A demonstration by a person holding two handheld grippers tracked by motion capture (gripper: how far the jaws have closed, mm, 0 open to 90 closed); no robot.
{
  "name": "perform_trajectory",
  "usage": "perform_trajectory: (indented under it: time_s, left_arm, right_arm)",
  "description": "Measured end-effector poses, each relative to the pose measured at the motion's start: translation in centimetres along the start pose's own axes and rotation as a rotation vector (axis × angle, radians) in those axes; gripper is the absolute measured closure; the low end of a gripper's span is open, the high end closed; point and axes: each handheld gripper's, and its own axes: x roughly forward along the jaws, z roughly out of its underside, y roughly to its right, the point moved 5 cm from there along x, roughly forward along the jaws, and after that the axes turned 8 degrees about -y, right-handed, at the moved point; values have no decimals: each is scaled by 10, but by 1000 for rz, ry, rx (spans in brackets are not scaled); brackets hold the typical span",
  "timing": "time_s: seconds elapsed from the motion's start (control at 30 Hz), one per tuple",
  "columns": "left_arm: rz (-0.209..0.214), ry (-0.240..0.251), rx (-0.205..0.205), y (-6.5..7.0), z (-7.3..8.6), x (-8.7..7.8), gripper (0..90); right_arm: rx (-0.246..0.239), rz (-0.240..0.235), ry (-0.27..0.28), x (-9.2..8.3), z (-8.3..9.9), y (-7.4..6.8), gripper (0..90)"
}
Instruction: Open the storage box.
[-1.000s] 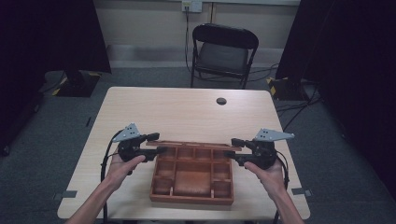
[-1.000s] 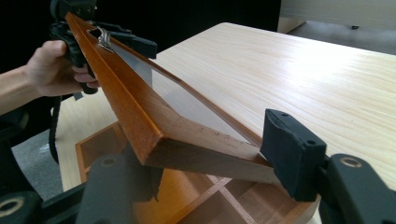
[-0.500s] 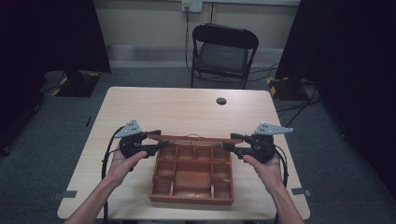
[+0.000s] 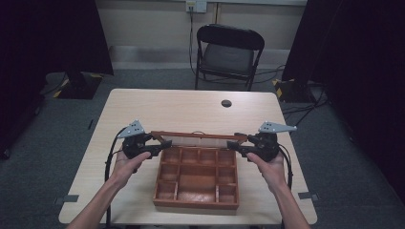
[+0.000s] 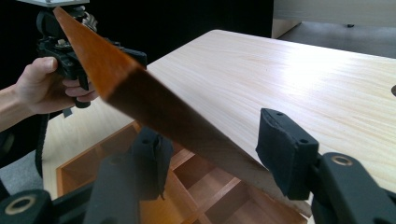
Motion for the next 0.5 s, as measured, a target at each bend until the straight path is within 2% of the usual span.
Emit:
perform_trajectory:
  time_s: [0.07,0.33,0.5]
  left_arm:
    - [1,12,-13,-3,-1,2,480]
    - [16,-8,-17,-9,-6,3,508]
    - [21,9,-34,-12,-7,4,516]
  right_arm:
    - [12,-1,15,3,-2,3,453]
    - [20,1,25,8,-9,11,463]
    - [25,-6,29,11,-11,14,464]
